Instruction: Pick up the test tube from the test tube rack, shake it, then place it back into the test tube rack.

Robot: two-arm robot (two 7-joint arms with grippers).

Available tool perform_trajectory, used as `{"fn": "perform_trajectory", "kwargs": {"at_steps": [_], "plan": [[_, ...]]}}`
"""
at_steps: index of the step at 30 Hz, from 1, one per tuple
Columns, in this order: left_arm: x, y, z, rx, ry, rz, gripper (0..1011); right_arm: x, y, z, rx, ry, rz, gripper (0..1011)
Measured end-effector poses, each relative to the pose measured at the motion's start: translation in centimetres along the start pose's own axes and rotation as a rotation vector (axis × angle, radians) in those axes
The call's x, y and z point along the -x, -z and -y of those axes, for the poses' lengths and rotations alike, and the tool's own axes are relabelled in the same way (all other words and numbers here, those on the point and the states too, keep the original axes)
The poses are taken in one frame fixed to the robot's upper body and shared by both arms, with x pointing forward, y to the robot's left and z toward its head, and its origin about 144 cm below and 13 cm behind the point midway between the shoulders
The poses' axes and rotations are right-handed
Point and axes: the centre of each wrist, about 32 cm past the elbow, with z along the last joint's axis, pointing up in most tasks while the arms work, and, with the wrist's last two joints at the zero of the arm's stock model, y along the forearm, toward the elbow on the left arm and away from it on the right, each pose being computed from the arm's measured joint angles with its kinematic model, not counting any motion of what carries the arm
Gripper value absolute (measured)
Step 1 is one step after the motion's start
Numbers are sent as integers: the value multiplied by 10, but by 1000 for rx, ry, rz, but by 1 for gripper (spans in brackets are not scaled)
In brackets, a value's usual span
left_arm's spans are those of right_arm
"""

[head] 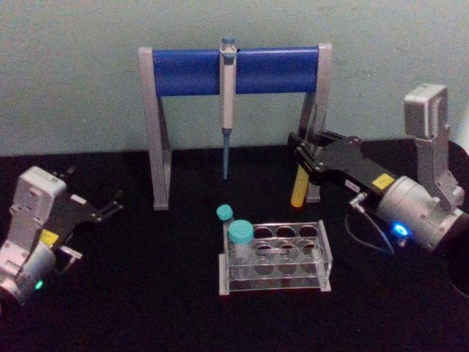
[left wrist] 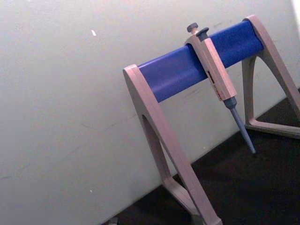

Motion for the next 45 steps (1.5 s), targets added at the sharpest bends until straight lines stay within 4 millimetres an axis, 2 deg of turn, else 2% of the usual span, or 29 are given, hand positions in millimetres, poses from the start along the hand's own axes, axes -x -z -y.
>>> {"fn": "perform_trajectory", "kwargs": {"at_steps": [8,14,22,31,45], "plan": [[0,0,0,0,0,0,1010,11,-1,20,18,-19,-5,237],[0,0,0,0,0,0,1010,20,0,24,20,-67,-17,237],[0,0,0,0,0,0,1010,27,1,8,0,-132,-21,237],[0,0,0,0,0,0,1010,14,3,-14,-19,-108,1,237],[0,0,0,0,0,0,1010,3,4,-17,-16,-60,13,237]]}}
